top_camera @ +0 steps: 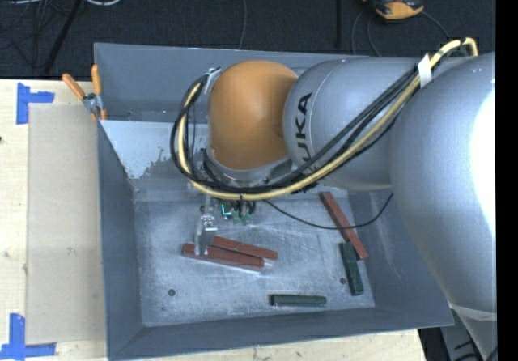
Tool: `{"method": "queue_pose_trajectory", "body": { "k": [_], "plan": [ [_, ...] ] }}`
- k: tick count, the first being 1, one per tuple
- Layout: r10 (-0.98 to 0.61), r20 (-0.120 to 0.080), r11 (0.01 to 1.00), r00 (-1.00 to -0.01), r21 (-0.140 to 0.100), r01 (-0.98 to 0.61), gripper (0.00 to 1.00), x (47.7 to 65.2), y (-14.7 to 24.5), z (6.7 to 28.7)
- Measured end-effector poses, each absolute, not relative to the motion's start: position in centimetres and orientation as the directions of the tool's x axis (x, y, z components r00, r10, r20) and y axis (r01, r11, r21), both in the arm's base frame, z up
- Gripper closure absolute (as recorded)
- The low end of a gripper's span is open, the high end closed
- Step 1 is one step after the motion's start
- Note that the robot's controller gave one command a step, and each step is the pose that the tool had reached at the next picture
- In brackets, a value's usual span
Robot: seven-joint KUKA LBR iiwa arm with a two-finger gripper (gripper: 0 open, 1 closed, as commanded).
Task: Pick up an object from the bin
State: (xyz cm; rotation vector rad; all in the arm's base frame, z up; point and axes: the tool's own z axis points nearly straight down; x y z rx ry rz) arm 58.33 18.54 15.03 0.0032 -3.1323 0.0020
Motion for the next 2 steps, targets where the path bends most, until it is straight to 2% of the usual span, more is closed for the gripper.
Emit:
{"method": "queue_pose_trajectory", "body": {
  "k": [1, 2],
  "plan": [
    [0.002, 0.002, 1.0, -1.0, 0.0, 0.002, 0.0, 58.5, 18.5, 15.5],
    [0.049, -0.006, 0.999, -0.999, 0.004, 0.049, 1.0, 55.6, 14.6, 7.5]
  ]
}}
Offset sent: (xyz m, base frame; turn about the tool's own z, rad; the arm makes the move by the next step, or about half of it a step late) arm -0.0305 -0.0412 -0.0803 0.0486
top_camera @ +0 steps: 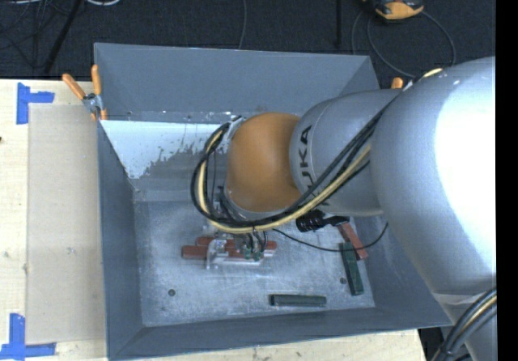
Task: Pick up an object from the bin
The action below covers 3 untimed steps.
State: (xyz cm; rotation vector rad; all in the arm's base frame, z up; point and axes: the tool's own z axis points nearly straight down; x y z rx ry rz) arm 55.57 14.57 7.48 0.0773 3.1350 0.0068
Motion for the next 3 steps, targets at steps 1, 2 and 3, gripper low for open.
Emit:
{"method": "queue_pose_trajectory", "body": {
  "k": [1, 2, 3],
  "plan": [
    [0.049, -0.006, 0.999, -0.999, 0.005, 0.049, 1.0, 55.6, 14.6, 7.5],
    [0.011, -0.005, 1.0, -1.0, 0.004, 0.011, 1.0, 55.7, 13.9, 7.7],
    [0.008, 0.005, 1.0, -1.0, -0.001, 0.008, 0.0, 54.9, 13.8, 15.1]
  ]
}}
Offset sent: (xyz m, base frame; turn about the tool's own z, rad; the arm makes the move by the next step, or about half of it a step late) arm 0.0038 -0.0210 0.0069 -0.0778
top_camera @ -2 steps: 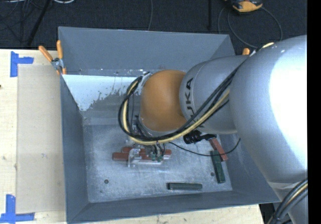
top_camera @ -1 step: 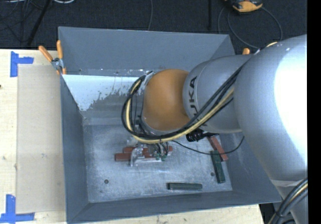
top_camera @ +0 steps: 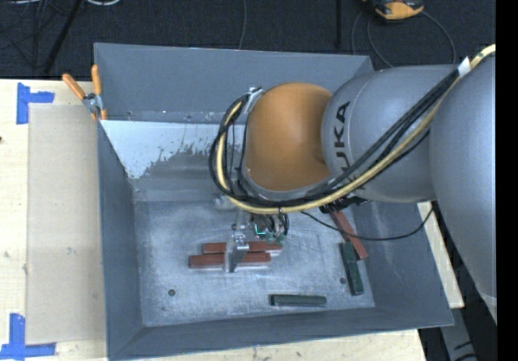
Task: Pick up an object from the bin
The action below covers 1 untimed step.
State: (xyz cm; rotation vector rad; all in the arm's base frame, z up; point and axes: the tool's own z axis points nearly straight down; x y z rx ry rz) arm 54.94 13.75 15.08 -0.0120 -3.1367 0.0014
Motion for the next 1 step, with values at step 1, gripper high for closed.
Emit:
{"method": "queue_pose_trajectory", "body": {
  "k": [1],
  "plan": [
    [0.007, -0.004, 1.0, -1.0, 0.001, 0.007, 0.0, 54.86, 14.01, 18.84]
  ]
}}
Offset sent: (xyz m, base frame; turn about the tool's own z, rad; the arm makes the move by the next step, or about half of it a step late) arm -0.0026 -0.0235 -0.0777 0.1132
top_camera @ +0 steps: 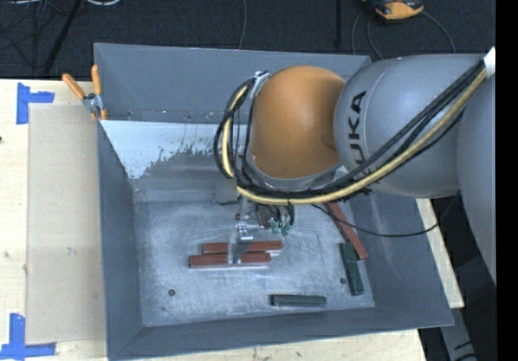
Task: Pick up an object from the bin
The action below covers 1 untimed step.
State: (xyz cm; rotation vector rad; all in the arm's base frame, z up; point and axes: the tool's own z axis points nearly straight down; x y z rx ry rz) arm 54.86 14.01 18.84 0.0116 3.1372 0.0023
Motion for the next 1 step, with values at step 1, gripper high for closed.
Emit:
{"method": "queue_pose_trajectory", "body": {
  "k": [1],
  "plan": [
    [0.119, 0.004, 0.993, -0.993, 0.004, 0.119, 1.0, 54.72, 11.68, 7.58]
  ]
}}
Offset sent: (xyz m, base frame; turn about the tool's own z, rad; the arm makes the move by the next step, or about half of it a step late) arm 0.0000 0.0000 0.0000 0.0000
